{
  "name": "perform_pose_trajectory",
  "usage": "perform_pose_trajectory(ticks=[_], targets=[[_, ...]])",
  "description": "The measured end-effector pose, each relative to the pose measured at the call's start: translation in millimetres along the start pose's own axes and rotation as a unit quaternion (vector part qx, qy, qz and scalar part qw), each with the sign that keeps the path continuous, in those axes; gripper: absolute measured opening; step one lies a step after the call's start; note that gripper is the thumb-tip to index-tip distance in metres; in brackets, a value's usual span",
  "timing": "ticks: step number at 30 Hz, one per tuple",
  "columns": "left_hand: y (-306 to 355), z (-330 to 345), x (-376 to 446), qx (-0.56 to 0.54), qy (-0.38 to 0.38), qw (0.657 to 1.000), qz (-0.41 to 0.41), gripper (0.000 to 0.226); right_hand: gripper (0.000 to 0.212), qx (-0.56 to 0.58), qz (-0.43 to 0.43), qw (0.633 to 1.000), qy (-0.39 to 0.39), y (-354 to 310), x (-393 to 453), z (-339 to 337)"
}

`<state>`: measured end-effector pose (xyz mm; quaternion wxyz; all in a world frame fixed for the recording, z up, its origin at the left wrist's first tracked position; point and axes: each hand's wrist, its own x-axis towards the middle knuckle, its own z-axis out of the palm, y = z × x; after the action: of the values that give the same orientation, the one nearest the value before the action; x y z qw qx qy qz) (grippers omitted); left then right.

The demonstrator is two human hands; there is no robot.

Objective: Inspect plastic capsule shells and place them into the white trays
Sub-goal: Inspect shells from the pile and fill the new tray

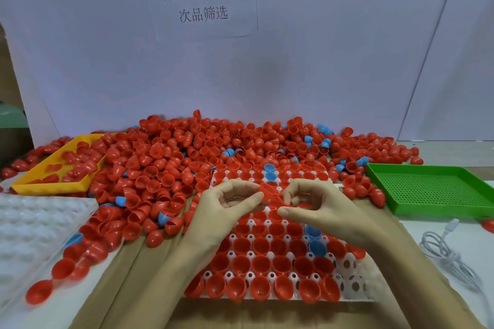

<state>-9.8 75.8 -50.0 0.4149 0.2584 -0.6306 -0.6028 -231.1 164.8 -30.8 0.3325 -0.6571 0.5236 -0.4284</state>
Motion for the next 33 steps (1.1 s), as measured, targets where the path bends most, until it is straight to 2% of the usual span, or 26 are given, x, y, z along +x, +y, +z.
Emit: perform_pose_trajectory(ticks=[3, 5, 8, 12, 17, 21, 26, 33], targets=[[-0.1, -1.1, -0.3, -0.015, -0.010, 1.000, -0.011, 0.017, 0.020, 0.047, 0.013, 0.998, 0.028, -3.4, -4.1, 5.8], [1.0, -1.6, -1.4, -0.020, -0.019, 1.000, -0.013, 0.015, 0.014, 0.078, 0.015, 0.996, 0.050, -7.2, -7.2, 9.8], [0.5, -0.3, -3.8, 0.011, -0.027, 1.000, -0.006, 0.012, 0.022, -0.035, -0.006, 0.998, 0.058, -12.9, -9.3, 15.5], [-1.8, 2.6, -3.8, 0.027, -0.017, 0.999, 0.013, 0.016, 0.016, -0.144, -0.001, 0.987, 0.077, -17.8, -21.7, 14.5], [-2.5, -17.7, 2.3, 0.025, 0.058, 0.998, 0.004, 0.020, 0.016, -0.341, 0.057, 0.936, 0.072, -22.9, -62.0, -12.0], [-7.5, -26.0, 5.2, 0.063, 0.062, 0.996, 0.006, 0.021, 0.026, -0.391, 0.086, 0.916, 0.037, -28.2, -86.5, -19.1], [-9.5, -25.7, 3.5, 0.079, 0.051, 0.995, 0.020, 0.023, 0.016, -0.439, 0.126, 0.889, -0.008, -35.3, -102.3, -14.7], [-10.5, -28.7, 4.7, 0.080, 0.066, 0.994, 0.020, 0.029, 0.017, -0.477, 0.142, 0.866, -0.036, -35.1, -101.9, -3.0]])
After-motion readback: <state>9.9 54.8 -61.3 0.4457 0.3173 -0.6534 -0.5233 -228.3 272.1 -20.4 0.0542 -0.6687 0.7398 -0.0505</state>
